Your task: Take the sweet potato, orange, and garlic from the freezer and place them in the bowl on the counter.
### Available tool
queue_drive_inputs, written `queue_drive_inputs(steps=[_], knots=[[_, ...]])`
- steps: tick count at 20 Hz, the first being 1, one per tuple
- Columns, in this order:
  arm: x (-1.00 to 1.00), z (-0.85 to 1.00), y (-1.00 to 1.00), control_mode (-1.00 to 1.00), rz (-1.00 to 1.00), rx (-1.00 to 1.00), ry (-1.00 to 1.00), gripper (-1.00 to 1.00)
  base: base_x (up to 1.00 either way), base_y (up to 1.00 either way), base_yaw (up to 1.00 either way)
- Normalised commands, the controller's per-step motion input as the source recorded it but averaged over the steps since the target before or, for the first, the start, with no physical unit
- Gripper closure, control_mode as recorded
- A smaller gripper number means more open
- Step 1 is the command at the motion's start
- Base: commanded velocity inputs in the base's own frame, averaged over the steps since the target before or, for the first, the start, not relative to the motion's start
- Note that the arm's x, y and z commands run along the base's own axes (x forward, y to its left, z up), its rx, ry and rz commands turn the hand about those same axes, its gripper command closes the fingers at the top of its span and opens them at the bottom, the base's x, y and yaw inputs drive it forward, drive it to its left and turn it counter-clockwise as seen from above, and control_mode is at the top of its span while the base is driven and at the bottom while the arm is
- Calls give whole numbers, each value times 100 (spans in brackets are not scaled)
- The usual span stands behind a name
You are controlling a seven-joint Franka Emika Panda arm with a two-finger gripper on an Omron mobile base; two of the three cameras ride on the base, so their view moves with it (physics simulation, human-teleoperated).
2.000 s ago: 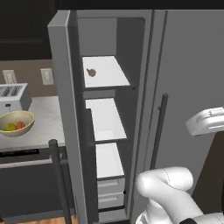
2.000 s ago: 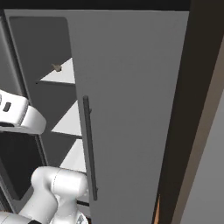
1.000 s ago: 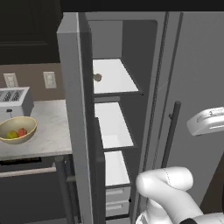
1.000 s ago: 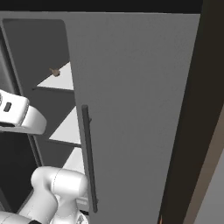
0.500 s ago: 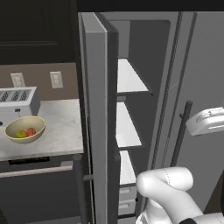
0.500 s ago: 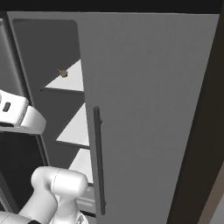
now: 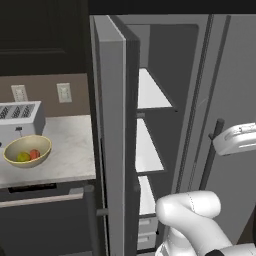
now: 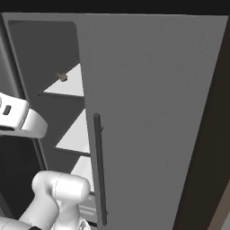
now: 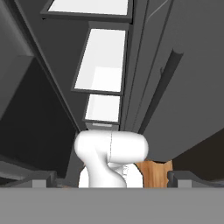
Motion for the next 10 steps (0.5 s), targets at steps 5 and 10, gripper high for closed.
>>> queue_drive_inputs(steps=[5,10], knots=[[0,0,0,100,0,0,0,-100,38,0,0],[0,0,0,100,0,0,0,-100,39,1,0]])
